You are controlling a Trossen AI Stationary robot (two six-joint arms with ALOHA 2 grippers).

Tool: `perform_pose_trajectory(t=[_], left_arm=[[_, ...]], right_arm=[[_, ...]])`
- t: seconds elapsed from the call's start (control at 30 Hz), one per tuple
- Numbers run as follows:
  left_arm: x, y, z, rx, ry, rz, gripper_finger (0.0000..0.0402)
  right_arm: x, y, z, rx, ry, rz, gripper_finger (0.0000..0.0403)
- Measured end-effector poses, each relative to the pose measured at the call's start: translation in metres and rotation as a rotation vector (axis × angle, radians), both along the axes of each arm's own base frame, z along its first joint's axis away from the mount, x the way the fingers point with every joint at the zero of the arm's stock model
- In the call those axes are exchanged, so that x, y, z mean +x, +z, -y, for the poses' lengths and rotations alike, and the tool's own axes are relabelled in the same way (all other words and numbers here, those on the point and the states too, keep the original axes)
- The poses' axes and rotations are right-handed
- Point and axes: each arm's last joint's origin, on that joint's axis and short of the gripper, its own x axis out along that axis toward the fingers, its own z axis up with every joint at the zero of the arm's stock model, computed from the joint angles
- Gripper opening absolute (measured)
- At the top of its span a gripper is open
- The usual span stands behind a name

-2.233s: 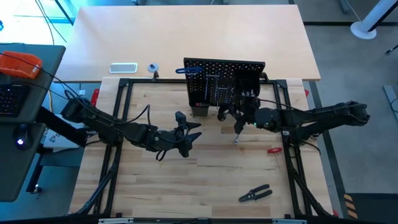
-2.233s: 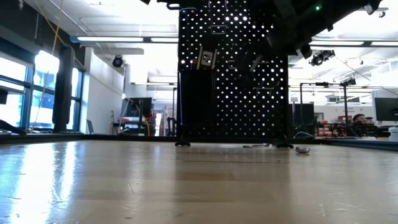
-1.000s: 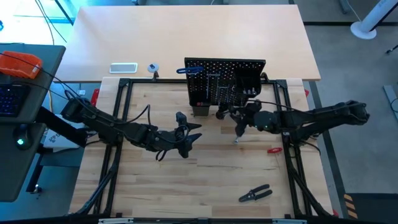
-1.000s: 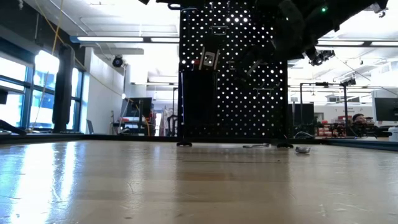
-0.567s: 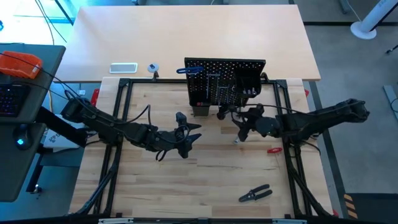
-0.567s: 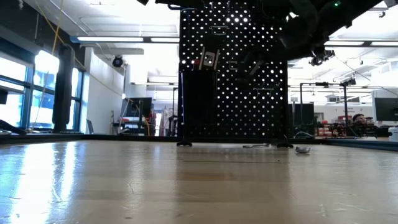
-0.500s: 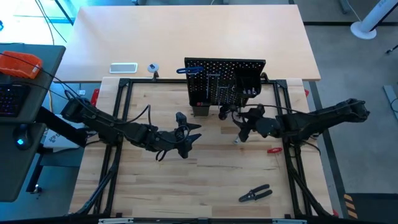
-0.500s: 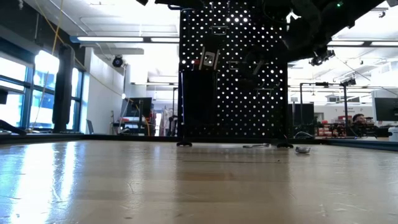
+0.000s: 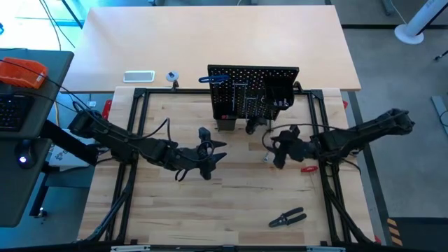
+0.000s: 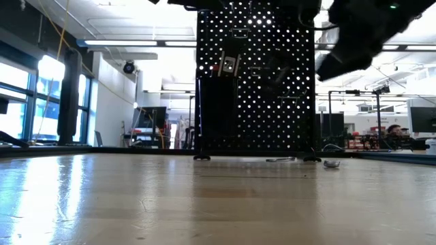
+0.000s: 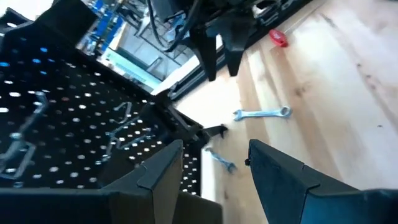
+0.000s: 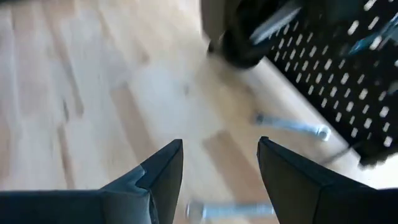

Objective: Hang tools onto peg board
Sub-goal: Hang the wrench on the pegboard

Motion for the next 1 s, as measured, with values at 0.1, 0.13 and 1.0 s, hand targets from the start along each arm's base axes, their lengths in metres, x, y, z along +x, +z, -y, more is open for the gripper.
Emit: perform_pose_trajectory(t=[0.1, 0.13, 1.0], left_arm=[[-0.001, -0.009, -0.001, -0.043, -0.028, -0.013, 0.0177], [-0.002, -0.013, -0.001, -0.061, -0.037, -0.021, 0.0177], [-0.026, -0.113, -0.012, -0.461, -0.064, 0.058, 0.0177]], right_arm=[[-0.007, -0.007, -0.010, 0.020, 0.041, -0.076, 0.0202], [-0.009, -0.009, -0.015, 0.027, 0.056, -0.093, 0.0202], [0.034, -0.111, -0.067, -0.156, 0.079, -0.346, 0.0202]])
